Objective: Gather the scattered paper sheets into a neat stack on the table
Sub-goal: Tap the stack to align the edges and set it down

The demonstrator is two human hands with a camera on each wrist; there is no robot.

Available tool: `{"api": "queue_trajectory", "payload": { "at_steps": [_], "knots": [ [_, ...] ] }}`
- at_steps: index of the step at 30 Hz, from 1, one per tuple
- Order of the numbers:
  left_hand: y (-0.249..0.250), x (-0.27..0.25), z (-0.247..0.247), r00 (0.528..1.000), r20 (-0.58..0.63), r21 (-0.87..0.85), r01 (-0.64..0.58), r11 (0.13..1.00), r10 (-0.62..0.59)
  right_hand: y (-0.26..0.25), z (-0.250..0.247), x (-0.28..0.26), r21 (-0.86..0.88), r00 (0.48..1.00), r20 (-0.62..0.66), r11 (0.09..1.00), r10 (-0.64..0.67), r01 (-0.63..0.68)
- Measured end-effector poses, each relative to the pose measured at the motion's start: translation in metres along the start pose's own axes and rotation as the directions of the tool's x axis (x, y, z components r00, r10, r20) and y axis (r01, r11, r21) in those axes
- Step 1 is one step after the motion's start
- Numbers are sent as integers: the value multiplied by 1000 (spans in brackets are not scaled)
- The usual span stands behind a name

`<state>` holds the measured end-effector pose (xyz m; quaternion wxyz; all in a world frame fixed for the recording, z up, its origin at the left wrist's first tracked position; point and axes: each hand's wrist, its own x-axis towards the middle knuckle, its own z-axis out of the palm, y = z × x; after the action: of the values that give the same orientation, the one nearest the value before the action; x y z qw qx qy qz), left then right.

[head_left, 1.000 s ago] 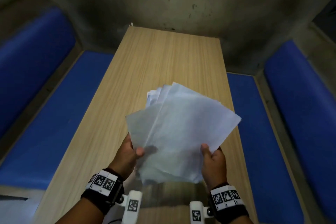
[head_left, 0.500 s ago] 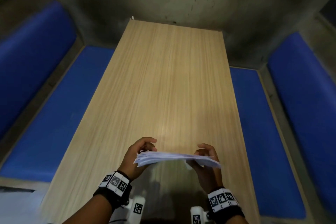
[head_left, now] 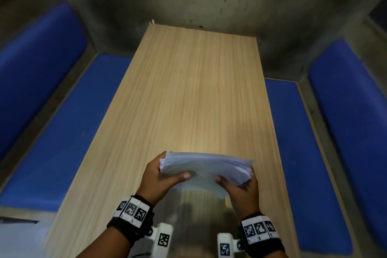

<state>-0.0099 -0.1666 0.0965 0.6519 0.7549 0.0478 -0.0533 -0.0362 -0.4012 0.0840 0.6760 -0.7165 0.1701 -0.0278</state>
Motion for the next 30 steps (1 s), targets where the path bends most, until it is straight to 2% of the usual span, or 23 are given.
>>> {"api": "queue_trajectory", "payload": {
  "at_steps": [3, 6, 9, 12, 14, 17, 20, 23, 26, 28, 30],
  "knots": [
    [15, -2, 5, 992, -75, -116, -113, 987, 105, -18, 0, 1, 176, 994, -48, 979, -99, 106],
    [26, -1, 15, 965, -193, -103, -197, 975, 175, -25, 8, 2, 180, 971, -191, 967, -147, 182],
    [30, 1, 25, 954, -272, -97, -154, 983, 123, -30, 19, 2, 152, 950, -282, 971, -135, 183],
    [27, 2, 29, 950, -309, -112, -83, 990, 45, -27, 21, 0, 115, 946, -293, 976, -142, 182],
    [21, 2, 26, 944, -329, -97, -74, 992, 38, -24, 18, -1, 92, 951, -277, 981, -138, 169],
    [17, 1, 22, 937, -341, -108, -124, 986, 80, -20, 16, -2, 79, 952, -262, 980, -158, 184],
    [18, -1, 24, 936, -327, -46, -154, 987, 130, -16, 13, -2, 57, 959, -226, 980, -172, 189],
    [15, -1, 24, 948, -298, -66, -140, 988, 115, -12, 11, 0, 73, 971, -192, 984, -145, 161],
    [-5, 0, 14, 983, -157, -143, -122, 982, 99, -1, 1, 5, 80, 995, -33, 992, -98, 101],
    [-26, 2, 7, 999, -31, -81, -21, 996, 19, 16, -4, 10, -19, 998, 65, 1000, 10, -9],
    [-37, 1, 4, 997, 42, 26, 63, 998, -64, 28, -4, 9, -102, 982, 119, 986, 144, -133]
  ]
}}
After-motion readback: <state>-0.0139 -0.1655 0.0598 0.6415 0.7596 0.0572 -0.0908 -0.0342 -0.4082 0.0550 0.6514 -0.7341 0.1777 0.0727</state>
